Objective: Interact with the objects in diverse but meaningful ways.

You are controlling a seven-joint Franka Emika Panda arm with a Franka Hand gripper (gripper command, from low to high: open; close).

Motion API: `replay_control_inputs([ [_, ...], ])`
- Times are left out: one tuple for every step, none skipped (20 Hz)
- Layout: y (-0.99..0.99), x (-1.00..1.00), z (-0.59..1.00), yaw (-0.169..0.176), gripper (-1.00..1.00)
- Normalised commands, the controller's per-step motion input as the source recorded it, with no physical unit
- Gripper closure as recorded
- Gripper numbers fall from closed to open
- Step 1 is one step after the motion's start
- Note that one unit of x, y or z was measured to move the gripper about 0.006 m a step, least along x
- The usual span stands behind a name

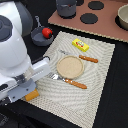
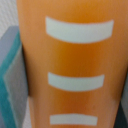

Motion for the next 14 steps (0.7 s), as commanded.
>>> replay_control_inputs([
  [0.63,0.75,0.54,0.014,1.00],
  [0.65,0.75,0.48,0.012,1.00],
  [0.67,0.74,0.41,0.006,1.00],
  [0.69,0.73,0.35,0.002,1.00],
  [0.71,0.71,0.29,0.001,1.00],
  [0.72,0.71,0.26,0.000,1.00],
  [0.73,0.72,0.22,0.000,1.00],
  [0.73,0.73,0.14,0.000,1.00],
  [0.72,0.74,0.10,0.000,1.00],
  [0.73,0.74,0.07,0.000,1.00],
  [0.71,0.74,0.01,0.000,1.00],
  [0.70,0.75,0.00,0.000,1.00],
  [0.69,0.77,0.00,0.000,1.00],
  [0.67,0.79,0.00,0.000,1.00],
])
